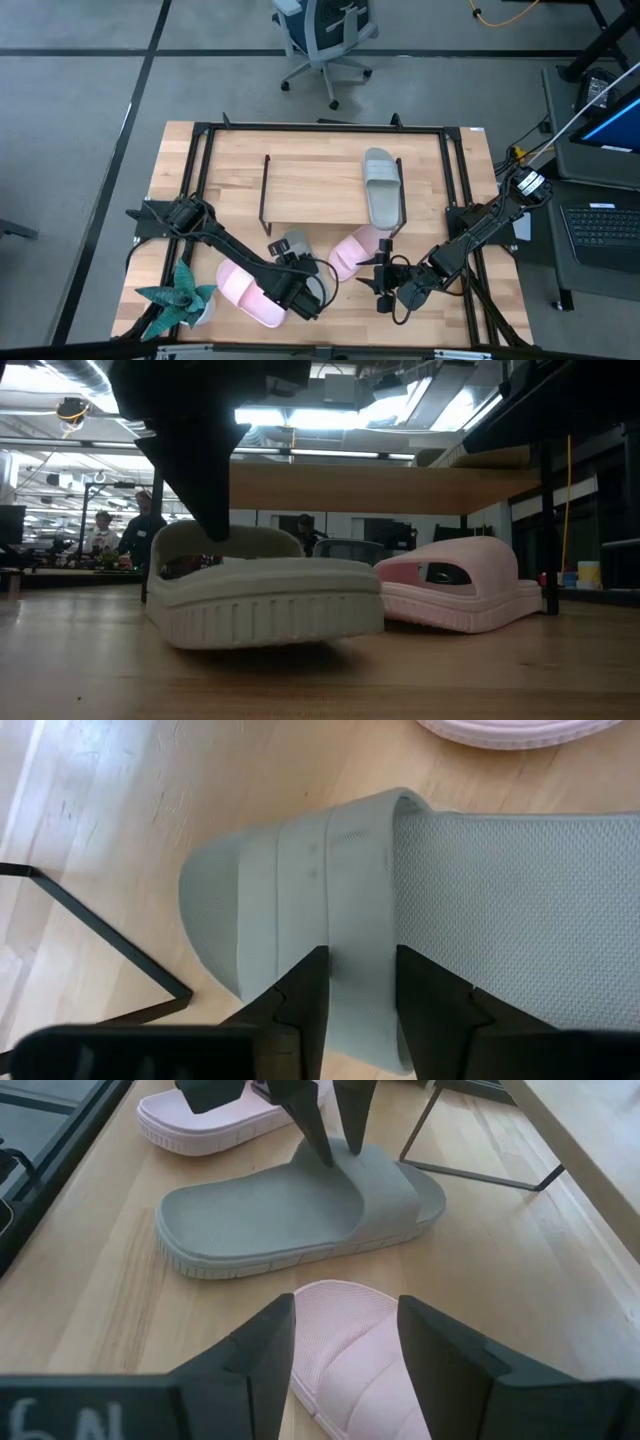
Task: Pick and place slides into the shelf
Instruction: Put the gray slide on the shelf
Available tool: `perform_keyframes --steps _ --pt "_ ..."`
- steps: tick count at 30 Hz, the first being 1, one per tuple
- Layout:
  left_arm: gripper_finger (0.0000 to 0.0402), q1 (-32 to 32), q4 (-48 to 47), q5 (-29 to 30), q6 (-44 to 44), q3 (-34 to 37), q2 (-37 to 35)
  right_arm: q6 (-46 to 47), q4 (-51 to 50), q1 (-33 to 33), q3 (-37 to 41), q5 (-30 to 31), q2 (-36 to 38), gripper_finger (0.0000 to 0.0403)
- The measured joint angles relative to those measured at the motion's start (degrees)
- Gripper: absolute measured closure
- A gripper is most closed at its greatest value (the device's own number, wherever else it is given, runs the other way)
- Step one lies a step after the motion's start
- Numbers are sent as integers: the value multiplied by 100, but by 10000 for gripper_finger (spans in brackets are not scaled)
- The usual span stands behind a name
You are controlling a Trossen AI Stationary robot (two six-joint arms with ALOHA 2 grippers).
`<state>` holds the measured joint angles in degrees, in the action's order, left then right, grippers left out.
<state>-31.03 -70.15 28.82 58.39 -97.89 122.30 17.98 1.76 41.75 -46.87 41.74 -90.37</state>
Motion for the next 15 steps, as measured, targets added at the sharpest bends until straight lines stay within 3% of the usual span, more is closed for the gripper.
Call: perform_keyframes --steps 9,15 --pt "300 1 -16 -80 -1 0 0 0 0 1 0 0 0 224" --pt "341 -2 -6 -114 -2 -1 0 0 0 0 0 0 0 224"
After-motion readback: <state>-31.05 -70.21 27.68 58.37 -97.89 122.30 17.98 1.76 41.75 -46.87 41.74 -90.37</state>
